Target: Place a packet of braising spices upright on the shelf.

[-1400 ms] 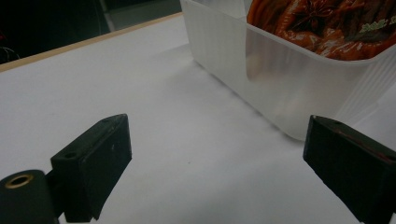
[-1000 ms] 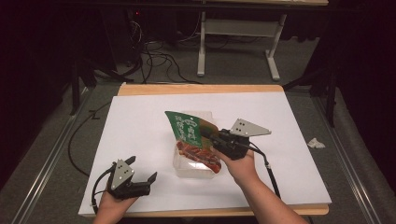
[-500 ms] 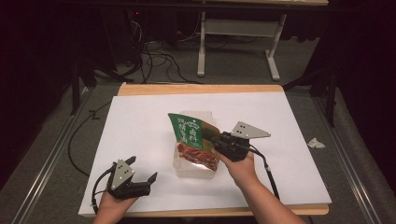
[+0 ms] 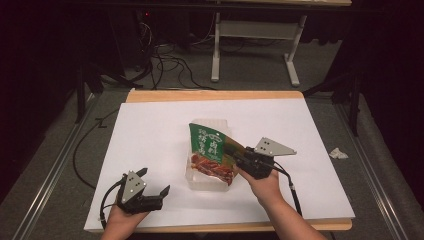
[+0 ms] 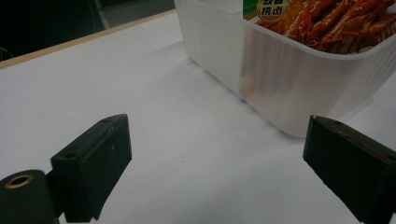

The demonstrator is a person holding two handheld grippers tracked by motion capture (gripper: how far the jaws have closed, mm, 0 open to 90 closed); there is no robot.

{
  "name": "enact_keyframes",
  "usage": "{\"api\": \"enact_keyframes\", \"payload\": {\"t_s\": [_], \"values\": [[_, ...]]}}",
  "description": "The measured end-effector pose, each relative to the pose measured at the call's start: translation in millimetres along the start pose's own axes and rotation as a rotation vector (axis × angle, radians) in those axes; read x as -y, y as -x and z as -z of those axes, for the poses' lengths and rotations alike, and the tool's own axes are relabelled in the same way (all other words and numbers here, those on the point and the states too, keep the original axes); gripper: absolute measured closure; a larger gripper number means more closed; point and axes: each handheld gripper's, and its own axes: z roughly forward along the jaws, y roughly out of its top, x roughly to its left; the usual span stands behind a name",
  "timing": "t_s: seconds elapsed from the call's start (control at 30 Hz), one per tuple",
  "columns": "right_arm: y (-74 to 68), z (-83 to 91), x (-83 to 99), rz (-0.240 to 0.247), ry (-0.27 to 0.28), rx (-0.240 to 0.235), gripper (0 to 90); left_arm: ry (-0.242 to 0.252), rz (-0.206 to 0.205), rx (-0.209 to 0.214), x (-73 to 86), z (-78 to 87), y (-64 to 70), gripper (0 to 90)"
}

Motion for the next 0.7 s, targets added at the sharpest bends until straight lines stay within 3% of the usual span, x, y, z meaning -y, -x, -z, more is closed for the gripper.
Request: {"api": "enact_keyframes", "payload": {"t_s": [0.1,0.23,0.27,0.3,0.5,0.57,0.7], "values": [[-1.2,-0.1,0.0,0.009,-0.009,0.005,87.1,-0.001,-0.001,0.000,0.4,-0.1,0.1,8.3],[-2.4,-1.4,-1.6,0.027,-0.037,0.004,70.9,-0.001,-0.001,-0.003,1.6,1.5,-1.4,8.3],[-2.4,-1.4,-1.6,0.027,-0.037,0.004,70.9,-0.001,-0.001,-0.003,1.6,1.5,-1.4,8.3],[-2.1,-0.5,-2.2,0.031,-0.043,0.013,62.5,0.000,0.002,-0.007,2.0,2.5,-2.5,8.3],[2.9,4.0,-5.7,0.027,-0.045,0.030,38.0,0.004,0.008,-0.001,2.2,3.1,-4.0,8.3],[2.4,7.1,-6.8,0.029,-0.056,0.076,24.2,0.002,0.006,0.003,2.5,2.5,-3.4,8.2],[5.7,16.1,-9.5,0.042,-0.070,0.081,15.1,0.000,0.009,0.007,2.7,1.6,-2.7,8.1]]}}
